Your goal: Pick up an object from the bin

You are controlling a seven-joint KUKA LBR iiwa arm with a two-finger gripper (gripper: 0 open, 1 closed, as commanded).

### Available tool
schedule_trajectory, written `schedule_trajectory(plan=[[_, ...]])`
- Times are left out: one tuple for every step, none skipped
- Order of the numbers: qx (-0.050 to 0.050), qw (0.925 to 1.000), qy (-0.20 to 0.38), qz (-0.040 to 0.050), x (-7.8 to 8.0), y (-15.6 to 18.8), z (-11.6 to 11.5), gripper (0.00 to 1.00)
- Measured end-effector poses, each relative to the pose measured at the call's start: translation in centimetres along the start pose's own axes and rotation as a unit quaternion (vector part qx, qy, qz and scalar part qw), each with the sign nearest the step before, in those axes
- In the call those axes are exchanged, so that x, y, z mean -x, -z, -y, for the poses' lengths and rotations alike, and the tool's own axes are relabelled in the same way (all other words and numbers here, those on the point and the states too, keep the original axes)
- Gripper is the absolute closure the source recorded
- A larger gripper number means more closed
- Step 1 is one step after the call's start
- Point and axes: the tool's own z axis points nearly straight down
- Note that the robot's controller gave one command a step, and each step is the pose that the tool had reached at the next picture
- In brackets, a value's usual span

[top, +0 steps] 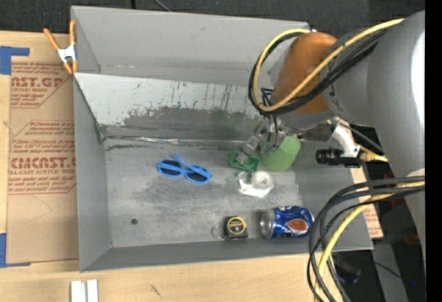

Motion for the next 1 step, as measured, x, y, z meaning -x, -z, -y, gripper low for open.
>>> schedule_trajectory(plan=[[0.0, 1.0, 0.001, 0.0007, 0.06, 4.75, -0.17, 1.0]])
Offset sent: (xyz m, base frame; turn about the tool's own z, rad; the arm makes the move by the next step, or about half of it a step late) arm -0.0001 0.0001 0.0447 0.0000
